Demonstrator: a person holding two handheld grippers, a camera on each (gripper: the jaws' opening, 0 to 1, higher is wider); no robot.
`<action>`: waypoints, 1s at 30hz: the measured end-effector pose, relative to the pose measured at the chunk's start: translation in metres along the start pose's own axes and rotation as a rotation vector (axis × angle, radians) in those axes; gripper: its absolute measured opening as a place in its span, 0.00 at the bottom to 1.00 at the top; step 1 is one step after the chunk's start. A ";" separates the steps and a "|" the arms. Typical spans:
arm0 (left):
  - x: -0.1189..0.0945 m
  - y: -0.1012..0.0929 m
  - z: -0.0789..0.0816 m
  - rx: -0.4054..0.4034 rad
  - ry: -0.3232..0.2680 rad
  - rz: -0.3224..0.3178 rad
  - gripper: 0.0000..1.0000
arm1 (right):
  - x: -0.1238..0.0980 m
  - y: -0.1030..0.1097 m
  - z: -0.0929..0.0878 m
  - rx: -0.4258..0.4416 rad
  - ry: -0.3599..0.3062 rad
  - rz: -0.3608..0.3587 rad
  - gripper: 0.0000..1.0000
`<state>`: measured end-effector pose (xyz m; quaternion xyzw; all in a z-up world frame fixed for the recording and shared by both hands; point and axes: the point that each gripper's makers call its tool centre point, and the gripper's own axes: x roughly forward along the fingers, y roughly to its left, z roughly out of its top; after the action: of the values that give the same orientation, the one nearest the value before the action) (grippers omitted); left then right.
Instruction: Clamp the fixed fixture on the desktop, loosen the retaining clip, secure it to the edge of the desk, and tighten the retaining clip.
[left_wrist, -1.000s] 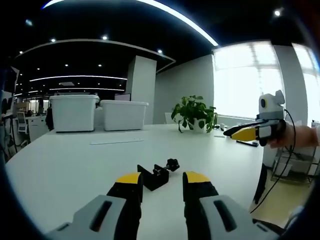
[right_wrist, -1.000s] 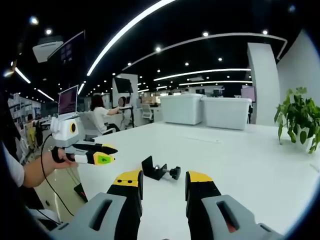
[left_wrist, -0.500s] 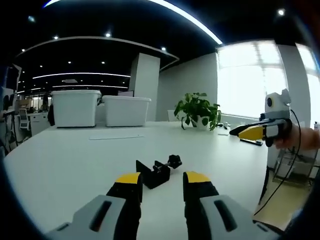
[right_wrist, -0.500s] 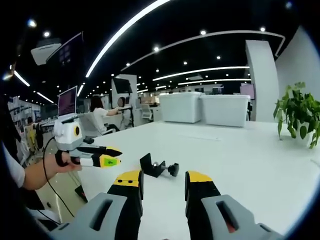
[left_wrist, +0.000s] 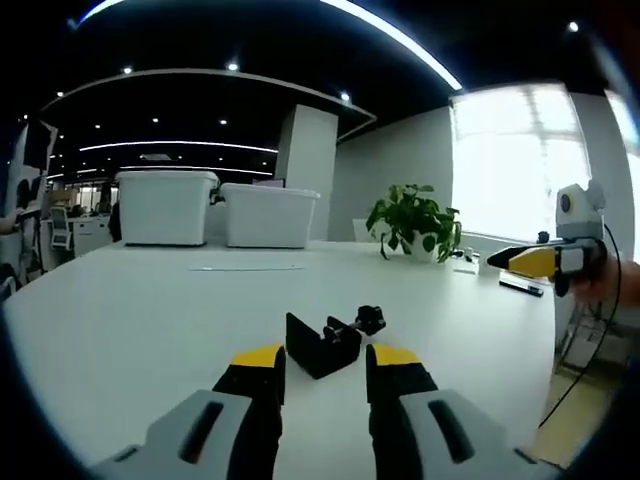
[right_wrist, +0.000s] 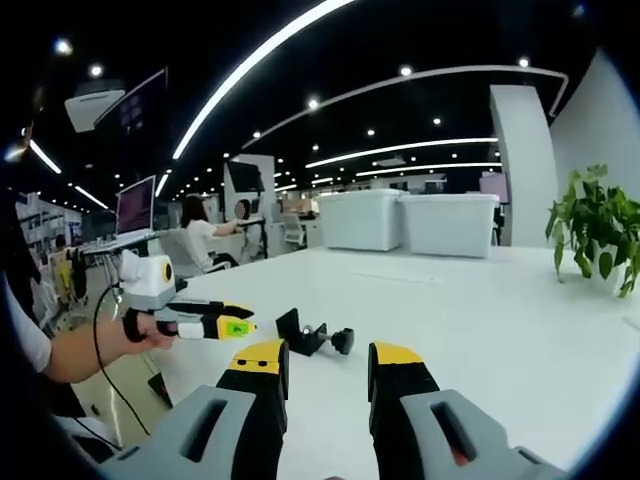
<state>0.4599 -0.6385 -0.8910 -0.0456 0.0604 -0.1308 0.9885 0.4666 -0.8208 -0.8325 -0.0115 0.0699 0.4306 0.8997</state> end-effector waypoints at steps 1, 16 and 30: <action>0.001 0.001 -0.001 0.005 0.002 0.006 0.33 | 0.000 0.000 0.000 0.001 -0.001 0.000 0.31; 0.032 0.012 -0.014 0.037 0.005 0.058 0.33 | 0.002 -0.012 -0.010 0.006 -0.001 -0.018 0.31; 0.046 0.019 -0.018 0.071 0.034 0.079 0.33 | 0.009 -0.009 -0.016 0.023 -0.005 -0.004 0.31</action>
<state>0.5059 -0.6337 -0.9160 -0.0059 0.0742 -0.0948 0.9927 0.4768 -0.8209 -0.8497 -0.0001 0.0728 0.4281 0.9008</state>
